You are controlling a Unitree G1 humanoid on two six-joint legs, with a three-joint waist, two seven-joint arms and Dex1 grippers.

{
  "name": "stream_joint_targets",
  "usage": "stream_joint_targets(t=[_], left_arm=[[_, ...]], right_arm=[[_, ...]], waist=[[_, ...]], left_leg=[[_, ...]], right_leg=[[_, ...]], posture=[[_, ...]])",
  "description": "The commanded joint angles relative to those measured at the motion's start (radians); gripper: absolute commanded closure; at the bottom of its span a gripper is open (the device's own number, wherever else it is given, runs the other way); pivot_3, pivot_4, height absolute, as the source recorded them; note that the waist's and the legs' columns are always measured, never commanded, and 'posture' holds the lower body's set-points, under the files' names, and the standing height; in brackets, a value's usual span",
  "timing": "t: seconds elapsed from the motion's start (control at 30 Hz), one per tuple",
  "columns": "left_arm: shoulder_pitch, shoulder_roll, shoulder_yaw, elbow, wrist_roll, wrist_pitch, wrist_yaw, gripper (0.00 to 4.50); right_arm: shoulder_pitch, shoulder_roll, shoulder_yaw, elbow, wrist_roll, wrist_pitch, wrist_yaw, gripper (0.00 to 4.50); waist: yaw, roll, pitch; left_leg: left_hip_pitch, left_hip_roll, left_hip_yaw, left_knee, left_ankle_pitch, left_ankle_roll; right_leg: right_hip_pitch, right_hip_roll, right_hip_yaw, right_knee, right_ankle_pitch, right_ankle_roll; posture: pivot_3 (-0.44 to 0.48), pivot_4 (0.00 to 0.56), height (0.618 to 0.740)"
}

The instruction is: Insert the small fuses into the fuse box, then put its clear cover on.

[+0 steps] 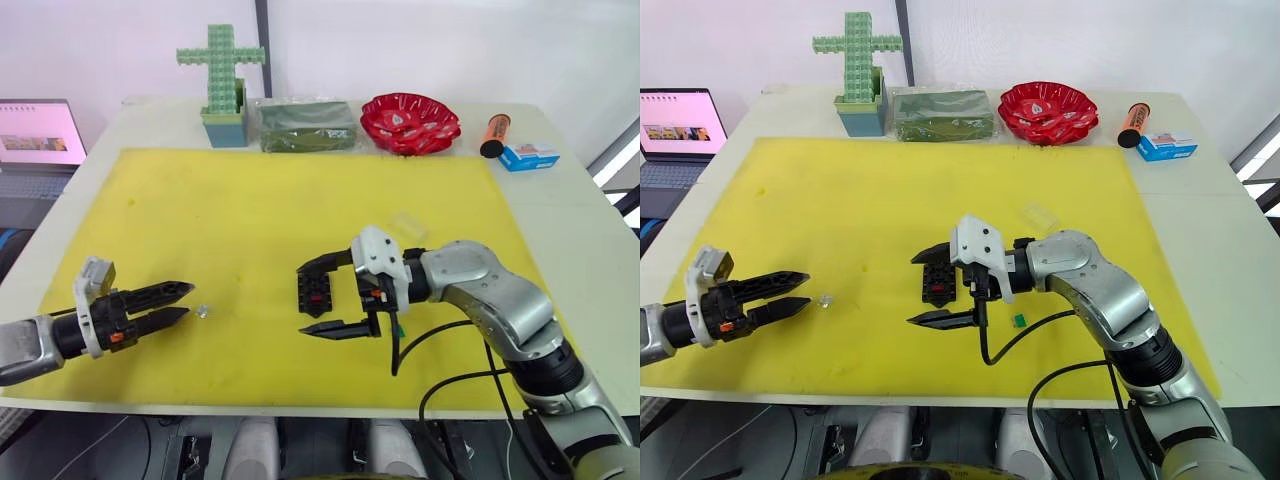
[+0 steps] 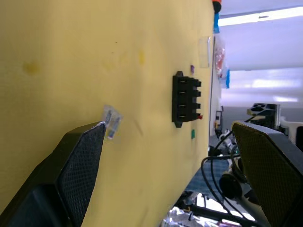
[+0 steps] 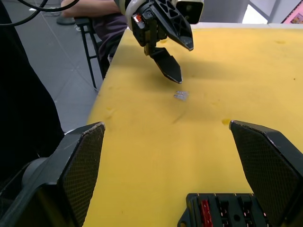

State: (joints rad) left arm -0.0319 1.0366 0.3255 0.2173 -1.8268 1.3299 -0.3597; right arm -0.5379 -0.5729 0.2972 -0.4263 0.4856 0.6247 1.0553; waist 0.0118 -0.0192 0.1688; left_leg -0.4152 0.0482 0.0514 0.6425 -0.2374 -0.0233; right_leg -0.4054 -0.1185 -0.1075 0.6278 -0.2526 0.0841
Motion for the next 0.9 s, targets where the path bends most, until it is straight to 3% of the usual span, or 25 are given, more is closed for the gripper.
stream_joint_targets(t=[0.03,0.5,0.87,0.9], left_arm=[[-0.027,-0.012,0.005,0.012,0.057,0.025,-0.035,0.04],[-0.080,-0.099,0.010,0.002,0.203,0.110,-0.115,0.04],[-0.098,-0.136,-0.011,0.040,0.421,0.092,-0.219,0.04],[-0.099,-0.143,-0.012,0.045,0.448,0.079,-0.212,0.20]], right_arm=[[-0.002,-0.013,-0.031,-0.043,0.010,-0.003,-0.010,0.00],[0.005,-0.043,-0.045,-0.058,0.028,0.021,-0.023,0.00],[0.008,-0.053,-0.048,-0.062,0.033,0.036,-0.021,0.00],[0.008,-0.054,-0.048,-0.063,0.033,0.038,-0.021,0.00]], waist=[[0.000,0.000,0.000],[0.001,0.000,0.000],[0.002,0.002,-0.001],[0.002,0.003,-0.002]], left_leg=[[0.000,0.000,0.000,0.000,0.000,0.000],[0.000,0.000,0.000,0.000,0.000,0.000],[0.000,0.000,0.000,0.000,0.000,0.000],[0.000,0.000,0.000,0.000,0.000,0.000]], right_leg=[[0.000,0.000,0.000,0.000,0.000,0.000],[0.000,0.000,0.000,-0.001,0.000,-0.001],[0.000,-0.001,0.000,-0.002,0.000,-0.001],[0.000,-0.001,0.000,-0.002,0.000,-0.001]], posture=[[0.000,0.150,0.740],[0.000,0.150,0.740],[0.000,0.150,0.740],[0.000,0.150,0.740]])
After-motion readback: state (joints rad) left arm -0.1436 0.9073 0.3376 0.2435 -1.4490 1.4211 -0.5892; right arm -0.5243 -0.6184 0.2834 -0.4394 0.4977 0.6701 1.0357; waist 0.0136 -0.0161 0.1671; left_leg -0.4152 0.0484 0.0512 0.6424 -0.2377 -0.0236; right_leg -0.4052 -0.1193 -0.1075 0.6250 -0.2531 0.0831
